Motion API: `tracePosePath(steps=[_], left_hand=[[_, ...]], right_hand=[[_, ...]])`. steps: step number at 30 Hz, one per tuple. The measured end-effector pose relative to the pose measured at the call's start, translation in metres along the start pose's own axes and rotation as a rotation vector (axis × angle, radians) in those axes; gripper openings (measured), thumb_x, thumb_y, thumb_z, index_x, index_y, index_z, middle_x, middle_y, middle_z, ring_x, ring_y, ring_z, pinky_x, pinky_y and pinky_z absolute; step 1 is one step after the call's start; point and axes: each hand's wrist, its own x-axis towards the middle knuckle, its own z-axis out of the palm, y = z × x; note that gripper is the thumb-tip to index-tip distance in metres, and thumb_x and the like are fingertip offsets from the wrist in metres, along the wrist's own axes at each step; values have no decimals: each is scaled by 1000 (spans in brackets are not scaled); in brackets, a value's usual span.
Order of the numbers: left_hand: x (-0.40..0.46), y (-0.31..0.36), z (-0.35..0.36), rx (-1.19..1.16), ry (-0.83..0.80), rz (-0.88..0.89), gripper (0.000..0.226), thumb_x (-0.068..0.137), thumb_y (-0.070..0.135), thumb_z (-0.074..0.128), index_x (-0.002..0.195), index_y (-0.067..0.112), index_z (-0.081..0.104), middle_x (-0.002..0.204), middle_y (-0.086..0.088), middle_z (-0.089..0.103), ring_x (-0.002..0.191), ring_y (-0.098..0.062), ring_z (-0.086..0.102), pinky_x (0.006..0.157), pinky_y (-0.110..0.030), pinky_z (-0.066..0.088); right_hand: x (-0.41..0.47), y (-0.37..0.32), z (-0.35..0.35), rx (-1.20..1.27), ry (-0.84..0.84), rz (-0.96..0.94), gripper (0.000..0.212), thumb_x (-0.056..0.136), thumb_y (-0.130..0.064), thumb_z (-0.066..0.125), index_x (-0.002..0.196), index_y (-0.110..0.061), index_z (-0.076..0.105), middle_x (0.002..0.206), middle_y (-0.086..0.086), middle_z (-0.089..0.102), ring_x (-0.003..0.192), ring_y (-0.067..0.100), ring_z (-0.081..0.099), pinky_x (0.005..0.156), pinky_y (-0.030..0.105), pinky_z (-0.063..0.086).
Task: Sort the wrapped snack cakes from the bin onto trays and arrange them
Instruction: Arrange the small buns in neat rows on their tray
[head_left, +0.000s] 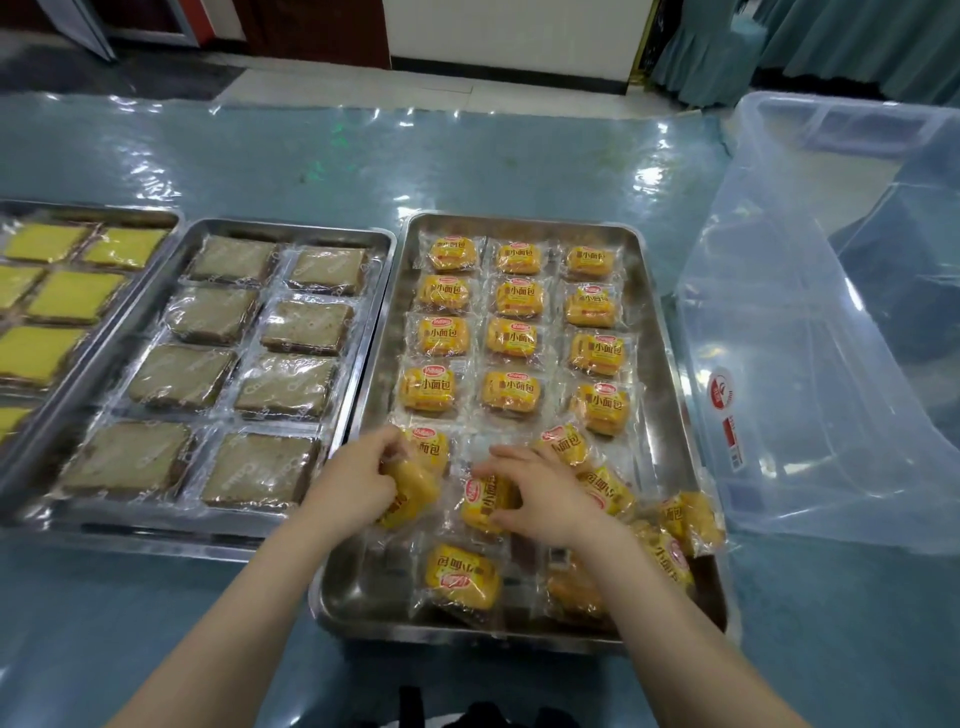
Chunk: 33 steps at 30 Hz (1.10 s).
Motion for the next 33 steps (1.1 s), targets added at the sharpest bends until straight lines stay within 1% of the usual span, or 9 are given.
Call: tracePosePath(steps=[3,7,10,13,16,18,23,28,33], left_hand=[[-2,1,12,223,-90,56,40,71,-8,48,83,28,60,90,8,63,90,-16,59,71,-29,49],[2,2,22,345,-19,164,46,77,-2,49,110,28,61,112,9,63,106,-14,55,91,-33,47],[2,-4,28,388,85,305,54,78,2,53,127,26,53,130,7,53,121,-14,45,104,-30,35],[1,-11,37,367,78,293,66,83,18,58,143,27,32,151,6,29,140,-15,20,115,-34,15],[4,-19,46,477,-27,236,80,89,47,52,149,29,2,155,9,-8,143,-14,-10,112,-35,-7],[5,-26,51,608,-87,237,85,88,53,49,149,31,-7,153,4,-23,138,-15,-25,110,-35,-14],[7,-36,49,645,-199,261,82,82,56,56,146,44,6,149,3,-35,135,-20,-36,108,-42,-18],[3,-39,49,630,-243,251,79,79,70,46,144,49,8,146,3,-42,131,-18,-43,107,-42,-21],[3,-33,54,609,-132,222,84,82,69,40,140,48,-17,148,3,-38,127,-12,-46,107,-40,-22]], right_hand=[[-2,6,0,-56,19,31,56,77,-44,71,128,-44,48,141,-12,42,132,19,28,111,45,25],[-4,11,-2,-49,29,133,75,69,-46,76,134,-43,38,138,-7,42,132,20,29,110,50,24],[-4,11,-1,-105,28,192,88,68,-51,76,141,-38,29,143,-4,39,136,22,26,109,53,19],[-4,9,-1,-160,38,249,90,70,-59,69,145,-32,27,148,0,38,138,25,25,110,57,16],[-8,8,1,-205,93,317,85,75,-67,58,144,-29,27,146,4,41,135,29,32,108,57,21],[-11,10,2,-216,145,360,76,80,-67,52,141,-26,32,142,6,45,131,30,37,104,54,28],[-11,13,-1,-212,263,433,65,86,-60,50,137,-22,38,135,7,50,126,28,42,99,48,36],[1,2,7,-230,290,386,69,86,-67,46,133,-17,42,132,6,51,121,27,46,93,44,42],[-1,7,2,-226,518,257,43,91,-46,52,127,-24,51,130,5,45,122,25,36,100,41,35]])
